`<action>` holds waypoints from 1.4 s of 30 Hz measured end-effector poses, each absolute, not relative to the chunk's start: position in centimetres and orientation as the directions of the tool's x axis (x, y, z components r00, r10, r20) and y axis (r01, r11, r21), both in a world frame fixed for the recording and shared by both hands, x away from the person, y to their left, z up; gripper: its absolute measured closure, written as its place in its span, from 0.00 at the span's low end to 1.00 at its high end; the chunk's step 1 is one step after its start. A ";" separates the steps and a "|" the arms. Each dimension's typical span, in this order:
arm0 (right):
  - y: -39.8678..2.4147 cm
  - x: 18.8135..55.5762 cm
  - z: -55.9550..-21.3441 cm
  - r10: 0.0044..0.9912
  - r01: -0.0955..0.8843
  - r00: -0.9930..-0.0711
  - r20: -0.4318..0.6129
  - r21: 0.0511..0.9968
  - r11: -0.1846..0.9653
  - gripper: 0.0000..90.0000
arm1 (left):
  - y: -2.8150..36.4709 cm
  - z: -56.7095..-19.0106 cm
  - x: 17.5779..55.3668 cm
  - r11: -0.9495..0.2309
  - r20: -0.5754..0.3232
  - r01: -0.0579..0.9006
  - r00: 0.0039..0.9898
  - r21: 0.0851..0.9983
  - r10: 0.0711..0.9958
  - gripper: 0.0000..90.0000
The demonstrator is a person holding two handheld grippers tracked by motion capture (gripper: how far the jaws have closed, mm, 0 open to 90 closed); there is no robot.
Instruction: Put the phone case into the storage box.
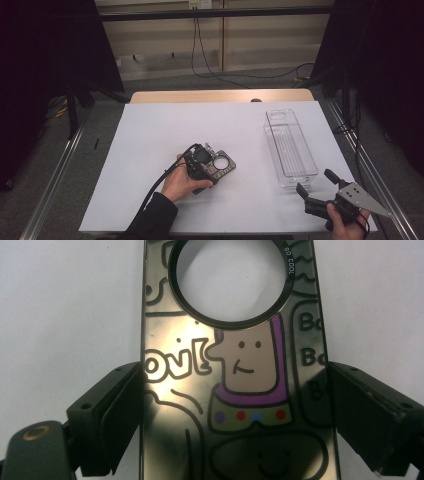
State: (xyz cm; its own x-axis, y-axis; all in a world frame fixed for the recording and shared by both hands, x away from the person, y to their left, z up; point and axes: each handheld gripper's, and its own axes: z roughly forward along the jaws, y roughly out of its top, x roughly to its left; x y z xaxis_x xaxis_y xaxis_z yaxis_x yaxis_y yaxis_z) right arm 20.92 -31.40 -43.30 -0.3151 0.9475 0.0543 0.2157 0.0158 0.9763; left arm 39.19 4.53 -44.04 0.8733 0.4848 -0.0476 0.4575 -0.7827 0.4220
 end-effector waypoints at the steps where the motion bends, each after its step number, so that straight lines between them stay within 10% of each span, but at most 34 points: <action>1: -31.4 20.9 -43.3 0.947 0.216 -0.315 0.055 0.976 0.015 0.00 | 4.5 -44.0 39.2 -0.780 -0.047 0.462 0.871 0.422 0.490 0.13; 42: -31.4 20.9 -43.3 0.948 0.216 -0.312 0.056 0.976 0.014 0.00 | 7.1 -42.1 38.8 -0.614 -0.090 0.460 0.840 0.642 0.535 0.14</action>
